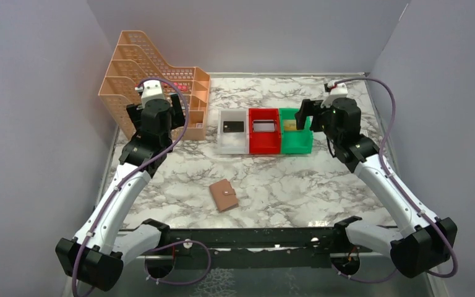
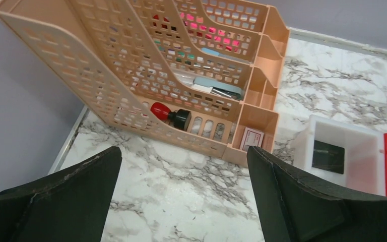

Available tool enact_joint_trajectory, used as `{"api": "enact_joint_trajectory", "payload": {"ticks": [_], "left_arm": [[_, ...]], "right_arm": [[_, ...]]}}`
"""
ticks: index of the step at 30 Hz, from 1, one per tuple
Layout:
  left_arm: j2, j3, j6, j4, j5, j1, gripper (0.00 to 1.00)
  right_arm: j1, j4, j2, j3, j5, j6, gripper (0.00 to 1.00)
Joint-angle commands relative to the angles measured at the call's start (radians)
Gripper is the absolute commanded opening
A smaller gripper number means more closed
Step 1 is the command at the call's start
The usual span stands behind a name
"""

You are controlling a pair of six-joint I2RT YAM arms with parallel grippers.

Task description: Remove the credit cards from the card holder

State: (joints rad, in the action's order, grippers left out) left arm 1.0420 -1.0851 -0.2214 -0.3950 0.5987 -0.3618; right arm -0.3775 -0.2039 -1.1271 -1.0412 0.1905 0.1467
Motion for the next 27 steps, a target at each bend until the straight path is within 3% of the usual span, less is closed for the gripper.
{"api": "enact_joint_trajectory", "payload": {"ticks": [1, 7, 11, 14, 19, 27], "left_arm": [[-0.060, 0.069, -0.044, 0.034, 0.028, 0.048, 0.99], [-0.130, 0.171, -0.091, 0.055, -0.102, 0.103, 0.99], [-0.186, 0.256, -0.146, 0.105, -0.247, 0.130, 0.99], [-0.204, 0.317, -0.182, 0.147, -0.359, 0.144, 0.99], [-0.165, 0.331, -0.237, 0.077, -0.457, 0.157, 0.99], [-0.154, 0.434, -0.392, 0.098, -0.619, 0.164, 0.99]], "right_arm": [[0.060, 0.020, 0.056, 0.127, -0.215, 0.073, 0.98], [0.136, 0.035, 0.077, 0.307, -0.489, 0.147, 0.99], [0.138, -0.003, 0.060, 0.368, -0.569, 0.163, 0.98], [0.066, -0.049, 0.032, 0.373, -0.535, 0.169, 0.98], [-0.099, -0.057, 0.001, 0.359, -0.395, 0.241, 0.97], [-0.356, -0.021, -0.214, 0.250, -0.230, 0.364, 0.88]]}}
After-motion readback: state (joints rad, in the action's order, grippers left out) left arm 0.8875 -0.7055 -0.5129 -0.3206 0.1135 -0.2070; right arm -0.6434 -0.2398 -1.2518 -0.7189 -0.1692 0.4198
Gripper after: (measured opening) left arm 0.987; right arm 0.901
